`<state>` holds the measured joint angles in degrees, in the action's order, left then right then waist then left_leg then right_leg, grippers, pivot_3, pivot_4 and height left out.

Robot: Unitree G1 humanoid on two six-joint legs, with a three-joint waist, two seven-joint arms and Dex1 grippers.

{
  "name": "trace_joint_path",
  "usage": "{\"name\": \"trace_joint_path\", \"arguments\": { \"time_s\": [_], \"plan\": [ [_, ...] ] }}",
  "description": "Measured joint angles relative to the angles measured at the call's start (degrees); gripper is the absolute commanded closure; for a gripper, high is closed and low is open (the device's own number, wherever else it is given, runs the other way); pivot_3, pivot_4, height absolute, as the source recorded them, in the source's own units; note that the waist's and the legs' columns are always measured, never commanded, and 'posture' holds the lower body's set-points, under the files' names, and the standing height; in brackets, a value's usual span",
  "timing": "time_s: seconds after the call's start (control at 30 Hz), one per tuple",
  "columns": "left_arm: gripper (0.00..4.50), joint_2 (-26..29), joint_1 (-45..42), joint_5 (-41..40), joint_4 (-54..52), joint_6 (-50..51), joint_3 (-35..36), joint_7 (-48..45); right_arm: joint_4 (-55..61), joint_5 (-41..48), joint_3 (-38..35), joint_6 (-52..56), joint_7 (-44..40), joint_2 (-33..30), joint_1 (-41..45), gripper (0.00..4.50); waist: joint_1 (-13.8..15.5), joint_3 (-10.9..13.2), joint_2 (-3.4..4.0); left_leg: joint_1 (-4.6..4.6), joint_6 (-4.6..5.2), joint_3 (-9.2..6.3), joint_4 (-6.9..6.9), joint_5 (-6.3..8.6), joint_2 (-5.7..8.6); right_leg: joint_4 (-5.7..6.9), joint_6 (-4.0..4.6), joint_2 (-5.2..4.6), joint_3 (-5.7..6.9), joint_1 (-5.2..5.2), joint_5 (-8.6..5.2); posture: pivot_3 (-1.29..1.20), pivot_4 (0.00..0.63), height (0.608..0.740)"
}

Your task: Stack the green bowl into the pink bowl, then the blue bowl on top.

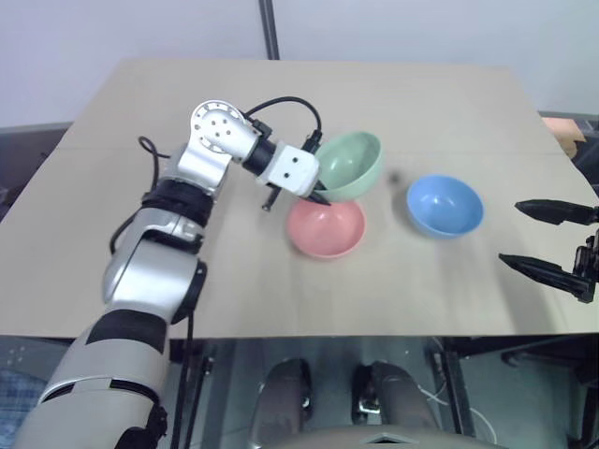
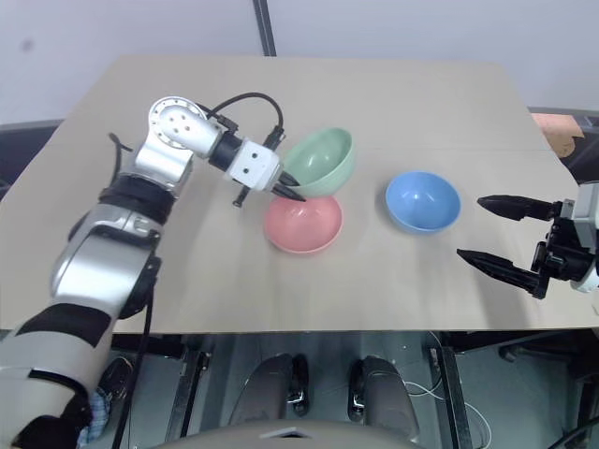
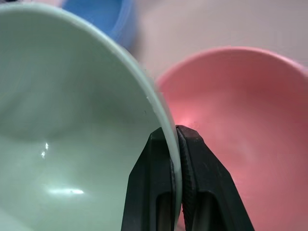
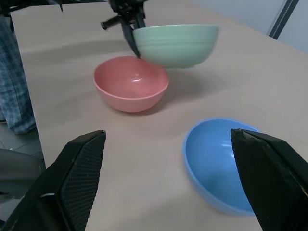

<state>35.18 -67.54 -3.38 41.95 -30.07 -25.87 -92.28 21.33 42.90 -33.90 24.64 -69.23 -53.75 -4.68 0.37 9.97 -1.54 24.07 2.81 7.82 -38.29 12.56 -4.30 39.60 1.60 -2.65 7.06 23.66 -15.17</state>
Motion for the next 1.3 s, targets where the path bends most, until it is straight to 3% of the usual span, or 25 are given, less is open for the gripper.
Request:
{"name": "trace_joint_path", "arguments": {
  "time_s": [0.07,0.27,0.63,0.67,0.77,0.83,0.87,1.17,1.3],
  "plan": [
    [4.45,4.0,0.3,-2.9,-4.0,2.5,-3.5,0.0,0.0,-0.1,0.1,0.0,0.0,0.1,-0.1,0.0,0.3,0.0,0.01,-0.04,0.05,0.0,-0.01,0.03,0.01,0.08,0.01,-0.01,-0.01,-0.01,-0.01,0.0,0.15,0.74],
    [4.45,7.9,0.9,-6.3,-9.1,4.4,-8.7,0.0,0.0,-0.2,0.4,-0.2,0.1,0.4,-0.1,0.0,0.5,0.0,0.01,-0.02,0.12,-0.01,-0.06,0.07,0.06,0.12,0.0,-0.07,0.01,-0.01,-0.01,0.0,0.15,0.74],
    [4.45,9.1,3.2,-11.6,-16.1,5.6,-11.1,0.0,0.0,-0.2,0.4,-0.3,0.1,0.4,-0.1,0.0,0.5,0.0,0.02,-0.03,0.11,-0.02,-0.06,0.07,0.05,0.13,0.0,-0.04,0.01,-0.01,-0.01,0.0,0.15,0.74],
    [3.7,9.6,3.1,-11.7,-16.2,6.0,-11.4,0.0,0.0,-0.2,0.4,-0.3,0.1,0.4,-0.1,0.0,0.4,0.0,0.02,-0.04,0.11,-0.01,-0.06,0.07,0.04,0.13,0.0,-0.03,0.01,-0.01,-0.01,0.0,0.15,0.74],
    [2.48,10.4,3.0,-11.7,-16.2,6.3,-12.3,0.0,0.0,-0.2,0.4,-0.3,0.1,0.4,-0.1,0.0,0.5,0.0,0.02,-0.04,0.11,-0.02,-0.06,0.07,0.04,0.13,0.0,-0.03,0.0,-0.01,-0.01,0.0,0.15,0.74],
    [1.38,10.4,3.0,-11.7,-16.1,6.3,-12.5,0.0,0.0,-0.2,0.4,-0.3,0.1,0.4,-0.1,0.0,0.5,0.0,0.02,-0.03,0.12,-0.01,-0.06,0.07,0.05,0.13,0.0,-0.04,0.01,-0.01,-0.01,0.0,0.15,0.74],
    [1.18,10.3,3.0,-11.6,-16.0,6.3,-12.5,0.0,0.0,-0.2,0.4,-0.3,0.1,0.4,-0.1,0.0,0.5,0.0,0.02,-0.03,0.12,-0.01,-0.06,0.07,0.06,0.13,0.0,-0.05,0.0,-0.01,-0.01,0.0,0.15,0.74],
    [1.18,7.1,2.3,-14.0,-14.3,13.4,-7.2,0.0,0.0,-0.2,1.4,-0.3,0.2,0.4,0.4,0.0,0.5,0.0,0.02,-0.02,0.12,-0.02,-0.06,0.07,0.04,0.13,-0.01,-0.04,0.01,0.0,-0.02,0.0,0.15,0.74],
    [1.18,7.1,2.1,-19.6,-9.7,23.2,1.2,0.0,-0.6,-1.2,2.6,0.1,1.1,-0.5,1.6,0.0,0.2,0.0,0.04,-0.05,0.12,0.0,-0.05,0.07,0.02,0.14,-0.01,-0.02,-0.01,0.01,-0.02,0.0,0.15,0.74]
  ]
}}
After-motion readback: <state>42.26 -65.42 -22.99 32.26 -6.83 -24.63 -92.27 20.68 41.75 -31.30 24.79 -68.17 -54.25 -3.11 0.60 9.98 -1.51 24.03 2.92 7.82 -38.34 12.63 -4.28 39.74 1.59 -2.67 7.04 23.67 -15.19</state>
